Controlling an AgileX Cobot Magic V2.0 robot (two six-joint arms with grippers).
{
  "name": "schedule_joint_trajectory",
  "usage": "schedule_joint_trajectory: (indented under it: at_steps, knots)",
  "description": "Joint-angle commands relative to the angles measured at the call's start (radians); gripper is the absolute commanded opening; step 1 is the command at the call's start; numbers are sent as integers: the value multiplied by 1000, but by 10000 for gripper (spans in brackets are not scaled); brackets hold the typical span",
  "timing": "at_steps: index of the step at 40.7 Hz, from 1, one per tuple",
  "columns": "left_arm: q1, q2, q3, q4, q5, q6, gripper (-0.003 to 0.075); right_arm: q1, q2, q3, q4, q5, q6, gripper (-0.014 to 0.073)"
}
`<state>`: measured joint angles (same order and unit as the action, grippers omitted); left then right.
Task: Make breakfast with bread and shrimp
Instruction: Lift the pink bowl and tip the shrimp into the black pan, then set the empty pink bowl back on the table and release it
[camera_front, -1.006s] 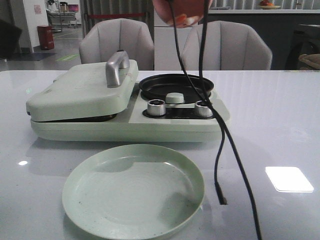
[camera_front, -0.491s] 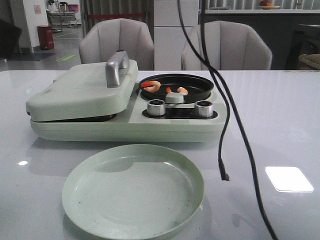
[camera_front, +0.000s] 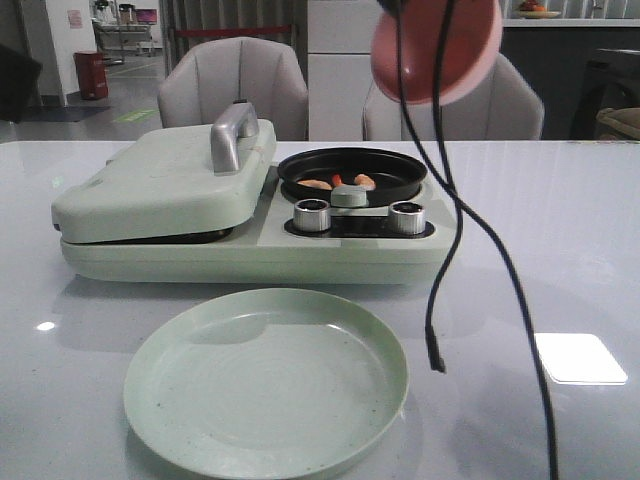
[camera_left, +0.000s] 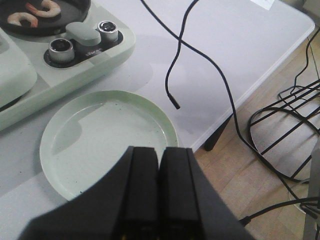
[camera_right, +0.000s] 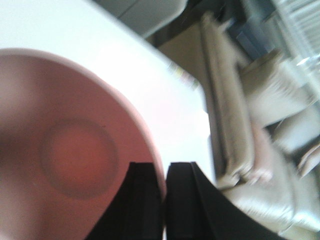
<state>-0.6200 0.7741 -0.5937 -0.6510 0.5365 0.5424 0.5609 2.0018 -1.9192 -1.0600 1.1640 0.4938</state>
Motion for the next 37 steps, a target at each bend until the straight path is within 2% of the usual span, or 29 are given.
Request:
schedule_joint_trajectory:
  at_steps: [1, 7, 15, 20, 29, 33, 37]
  knots:
    - [-6, -3, -30, -21, -53, -1, 100, -42, -150, 87, 43, -33, -8, 44]
    - [-6, 6, -30, -20, -53, -1, 100, -134, -304, 315, 222, -118, -8, 44]
    - [-6, 8, -30, -20, -55, -1, 100, -308, -505, 621, 504, -310, -14, 44]
    - [-6, 8, -30, -20, -57, -1, 100, -424, -576, 787, 695, -440, -88, 44]
    - [-6, 8, -30, -20, -57, -1, 100, -553, -565, 977, 996, -611, -270, 44]
    - [-6, 8, -30, -20, -58, -1, 100, -573, -532, 1015, 1060, -659, -303, 44]
    - [-6, 8, -30, -20, -58, -1, 100, -573, -490, 1018, 1065, -697, -303, 44]
